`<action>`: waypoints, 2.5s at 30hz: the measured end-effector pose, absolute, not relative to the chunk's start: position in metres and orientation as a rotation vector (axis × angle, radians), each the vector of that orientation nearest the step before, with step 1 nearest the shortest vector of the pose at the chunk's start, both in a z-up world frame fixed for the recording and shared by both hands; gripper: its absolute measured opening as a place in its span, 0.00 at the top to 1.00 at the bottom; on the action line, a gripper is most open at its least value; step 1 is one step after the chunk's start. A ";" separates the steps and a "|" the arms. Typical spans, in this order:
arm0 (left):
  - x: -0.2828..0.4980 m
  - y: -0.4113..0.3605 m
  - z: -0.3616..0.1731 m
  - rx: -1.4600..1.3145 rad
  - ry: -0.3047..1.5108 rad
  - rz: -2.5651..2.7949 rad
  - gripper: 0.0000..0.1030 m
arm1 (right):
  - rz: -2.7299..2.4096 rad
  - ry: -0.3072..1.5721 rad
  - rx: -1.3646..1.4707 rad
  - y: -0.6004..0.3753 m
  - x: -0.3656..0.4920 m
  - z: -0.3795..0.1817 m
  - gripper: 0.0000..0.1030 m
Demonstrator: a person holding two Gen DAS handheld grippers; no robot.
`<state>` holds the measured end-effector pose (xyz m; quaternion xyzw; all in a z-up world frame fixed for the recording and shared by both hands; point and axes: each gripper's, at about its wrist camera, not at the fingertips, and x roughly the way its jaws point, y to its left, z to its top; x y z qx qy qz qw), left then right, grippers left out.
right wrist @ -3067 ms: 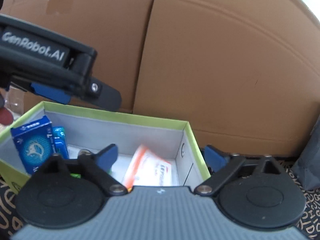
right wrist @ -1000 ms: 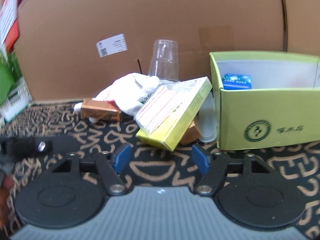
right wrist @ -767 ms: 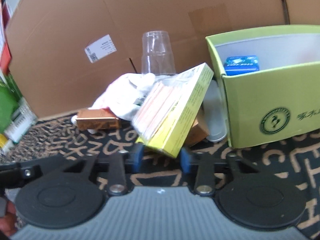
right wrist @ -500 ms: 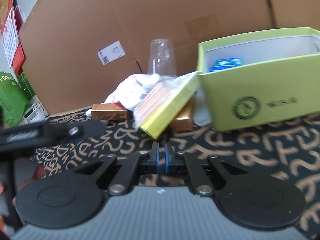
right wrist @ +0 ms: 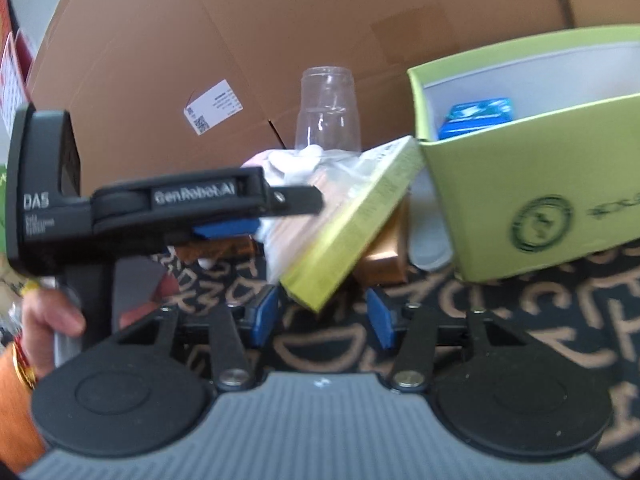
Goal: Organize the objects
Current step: 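Lift the yellow medicine box with the right tool while the left tool grasps the stick bag, then lower the yellow medicine box and stick bag into the shoebox and open both tools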
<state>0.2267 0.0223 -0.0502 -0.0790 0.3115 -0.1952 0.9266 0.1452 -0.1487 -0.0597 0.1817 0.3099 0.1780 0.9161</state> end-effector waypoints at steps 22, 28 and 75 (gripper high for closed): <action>0.050 0.044 -0.051 -0.272 0.763 -0.423 0.38 | 0.175 0.693 0.192 -0.225 0.001 -0.026 0.44; 0.060 0.010 -0.048 -0.150 0.739 -0.442 0.31 | 0.147 0.625 0.029 -0.181 0.013 -0.022 0.30; 0.056 -0.042 -0.050 0.084 0.744 -0.566 0.76 | 0.137 0.632 -0.112 -0.209 0.033 -0.036 0.37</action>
